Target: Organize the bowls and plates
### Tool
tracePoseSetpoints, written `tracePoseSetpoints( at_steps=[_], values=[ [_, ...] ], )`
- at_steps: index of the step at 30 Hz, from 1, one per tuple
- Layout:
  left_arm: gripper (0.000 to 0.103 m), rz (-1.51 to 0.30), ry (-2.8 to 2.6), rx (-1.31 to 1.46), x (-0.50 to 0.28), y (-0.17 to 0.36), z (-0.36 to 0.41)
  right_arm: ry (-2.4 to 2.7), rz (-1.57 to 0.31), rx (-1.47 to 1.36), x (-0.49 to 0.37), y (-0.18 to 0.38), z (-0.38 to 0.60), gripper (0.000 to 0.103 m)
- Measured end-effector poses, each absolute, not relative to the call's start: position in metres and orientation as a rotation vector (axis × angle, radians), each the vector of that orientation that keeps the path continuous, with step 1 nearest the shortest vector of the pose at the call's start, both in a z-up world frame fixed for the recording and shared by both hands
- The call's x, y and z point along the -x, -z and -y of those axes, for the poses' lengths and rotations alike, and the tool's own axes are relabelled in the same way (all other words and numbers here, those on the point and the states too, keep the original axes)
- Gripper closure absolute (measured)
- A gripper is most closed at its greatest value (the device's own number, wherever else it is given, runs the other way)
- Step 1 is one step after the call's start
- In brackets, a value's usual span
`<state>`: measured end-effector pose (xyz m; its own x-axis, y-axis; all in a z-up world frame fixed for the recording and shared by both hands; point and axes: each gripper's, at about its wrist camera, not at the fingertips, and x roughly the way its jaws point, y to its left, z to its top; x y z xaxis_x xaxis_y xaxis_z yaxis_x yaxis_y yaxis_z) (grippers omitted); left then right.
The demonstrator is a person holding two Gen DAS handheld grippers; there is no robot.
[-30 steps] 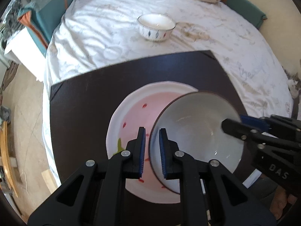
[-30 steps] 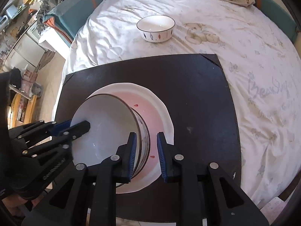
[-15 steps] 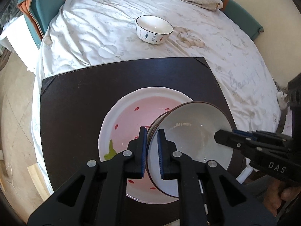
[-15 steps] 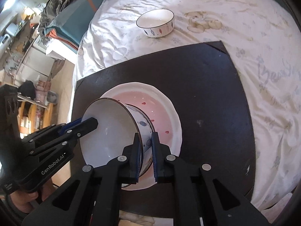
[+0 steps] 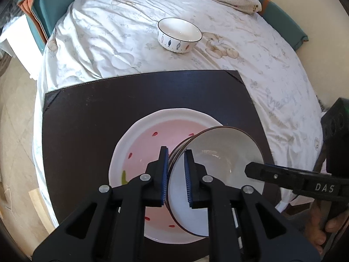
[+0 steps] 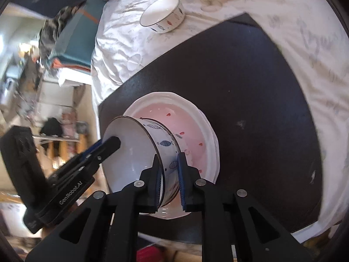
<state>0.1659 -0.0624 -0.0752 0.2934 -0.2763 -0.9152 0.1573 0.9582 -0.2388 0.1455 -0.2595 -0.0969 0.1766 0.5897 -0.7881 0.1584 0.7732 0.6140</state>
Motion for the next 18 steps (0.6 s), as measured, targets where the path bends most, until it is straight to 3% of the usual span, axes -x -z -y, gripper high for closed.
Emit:
tracePoseSetpoints(
  at_steps=[16, 18],
  values=[
    [0.089, -1.243, 0.255, 0.117, -0.166, 0.077, 0.064, -0.332, -1.407, -0.665, -0.148, 0.095, 0.261, 0.084],
    [0.084, -1.229, 0.244, 0.091, -0.163, 0.074, 0.066, -0.329, -1.378, -0.619, -0.148, 0.087, 0.262, 0.084]
  ],
)
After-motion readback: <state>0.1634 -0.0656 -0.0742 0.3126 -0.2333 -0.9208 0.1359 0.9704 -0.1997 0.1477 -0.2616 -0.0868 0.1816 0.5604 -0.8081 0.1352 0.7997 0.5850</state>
